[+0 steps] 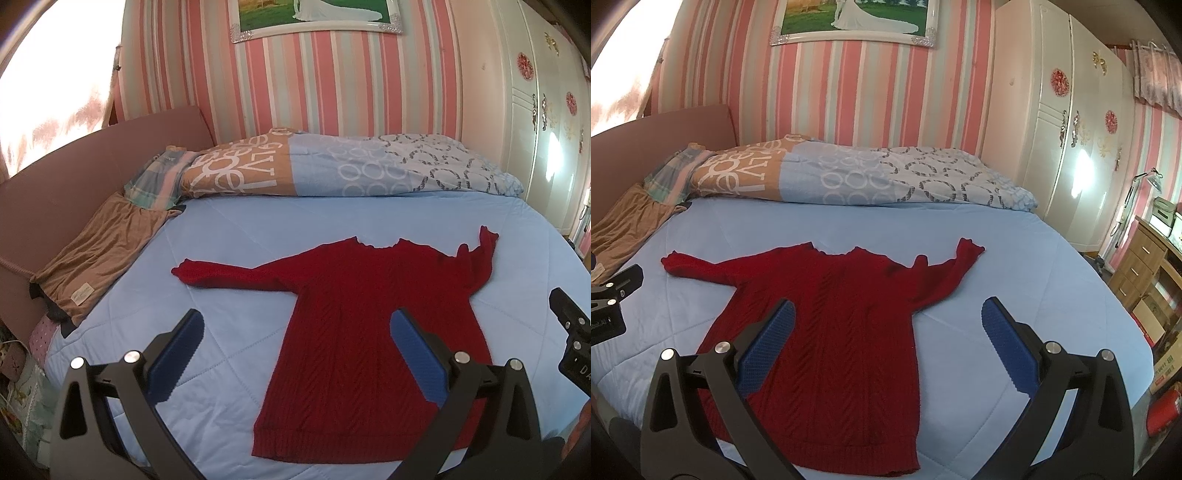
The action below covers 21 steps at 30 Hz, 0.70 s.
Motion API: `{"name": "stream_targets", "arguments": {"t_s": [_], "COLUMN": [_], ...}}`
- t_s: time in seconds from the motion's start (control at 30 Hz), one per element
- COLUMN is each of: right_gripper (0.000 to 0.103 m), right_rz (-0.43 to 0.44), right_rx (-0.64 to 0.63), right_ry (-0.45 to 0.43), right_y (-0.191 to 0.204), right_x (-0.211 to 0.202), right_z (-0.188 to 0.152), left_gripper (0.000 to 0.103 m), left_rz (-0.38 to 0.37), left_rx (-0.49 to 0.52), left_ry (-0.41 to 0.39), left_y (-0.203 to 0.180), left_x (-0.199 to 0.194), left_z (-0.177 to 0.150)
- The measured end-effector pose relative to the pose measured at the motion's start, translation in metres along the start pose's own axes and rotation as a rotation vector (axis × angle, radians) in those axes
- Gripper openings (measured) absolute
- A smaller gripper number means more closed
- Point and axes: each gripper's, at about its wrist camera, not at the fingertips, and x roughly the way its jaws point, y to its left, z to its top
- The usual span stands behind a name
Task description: Fold small clothes
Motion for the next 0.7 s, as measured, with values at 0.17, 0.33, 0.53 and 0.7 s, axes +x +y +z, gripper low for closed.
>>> {"name": "stream_targets", "arguments": {"t_s": [0.17,0.33,0.53,0.7], "right_gripper": [0.1,0.1,0.1,0.1], "right_rz": [0.009,0.033,0.089,0.129], "right_rx": [-0.009,-0.02,-0.049,-0.065], "right_ry": [0.011,0.034,0.042,0.068], "right_y": [0.004,0.012,0.028,0.048], "right_x": [0.008,0.036,0.091,0.141], "right_z": [0.001,0.001,0.012,0.033], "left_gripper": [0.101,0.101,0.101,0.101], "left_rz": [-0.014,-0.029,0.036,0.036], "left_rx": [-0.016,-0.026,0.013,0.01], "left_ry": [0.018,0.041,0.022,0.06], "left_y": [0.002,0.007,0.011,0.022], "left_x": [0.005,0.029,0.08,0.135], "left_z": [-0.001,-0.002,0.004,0.018]}}
